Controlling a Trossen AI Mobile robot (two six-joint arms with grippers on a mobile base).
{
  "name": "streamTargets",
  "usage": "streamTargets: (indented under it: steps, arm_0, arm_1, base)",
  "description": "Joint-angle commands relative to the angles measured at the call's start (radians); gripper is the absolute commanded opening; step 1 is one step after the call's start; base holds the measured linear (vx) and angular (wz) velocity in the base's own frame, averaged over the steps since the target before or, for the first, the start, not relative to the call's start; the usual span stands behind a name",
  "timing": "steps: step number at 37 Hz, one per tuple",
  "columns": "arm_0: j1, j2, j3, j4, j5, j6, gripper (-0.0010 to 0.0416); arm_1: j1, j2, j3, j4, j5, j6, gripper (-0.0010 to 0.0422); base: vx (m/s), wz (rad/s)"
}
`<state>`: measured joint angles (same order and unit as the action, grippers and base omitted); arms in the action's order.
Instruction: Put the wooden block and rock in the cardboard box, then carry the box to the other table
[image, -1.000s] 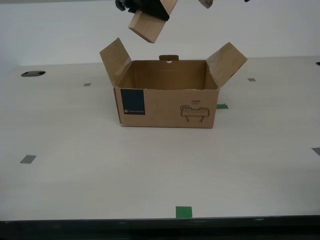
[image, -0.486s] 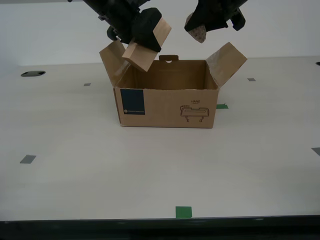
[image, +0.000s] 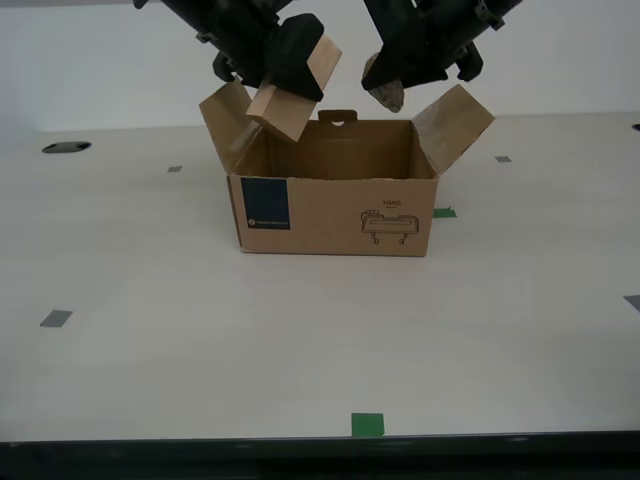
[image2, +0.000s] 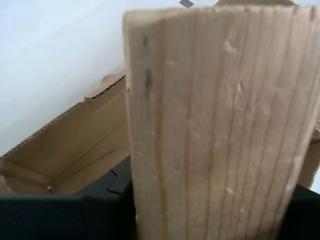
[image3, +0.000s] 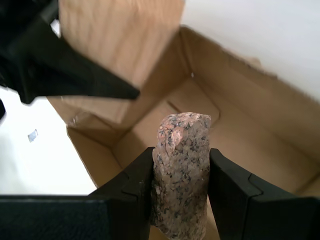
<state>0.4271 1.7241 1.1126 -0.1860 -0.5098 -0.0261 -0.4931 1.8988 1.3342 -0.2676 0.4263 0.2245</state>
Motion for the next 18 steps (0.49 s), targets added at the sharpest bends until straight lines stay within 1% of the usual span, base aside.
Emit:
streamTargets:
  steps: [1, 5, 13, 16, 18]
  arm_0:
    - [0.003, -0.001, -0.016, -0.003, -0.001, 0.014, 0.0]
    - [0.003, -0.001, -0.017, -0.007, -0.001, 0.019, 0.0]
    - [0.004, -0.001, 0.006, -0.005, -0.001, 0.026, 0.0]
    - [0.004, -0.001, 0.01, -0.005, 0.001, 0.061, 0.0]
    - [0.004, -0.001, 0.012, -0.007, 0.003, 0.063, 0.0]
  arm_1:
    - [-0.001, -0.001, 0.001, 0.005, 0.004, -0.028, 0.0]
    - [-0.002, -0.001, 0.001, 0.005, 0.004, -0.042, 0.0]
    - [-0.005, -0.001, 0.001, 0.003, 0.004, -0.042, 0.0]
    - [-0.005, -0.001, 0.001, 0.002, 0.004, -0.042, 0.0]
    - [-0.006, -0.001, 0.001, -0.001, 0.004, -0.042, 0.0]
  base:
    - [0.0, 0.0]
    - [0.0, 0.0]
    - [0.0, 0.0]
    - [0.0, 0.0]
    - [0.0, 0.0]
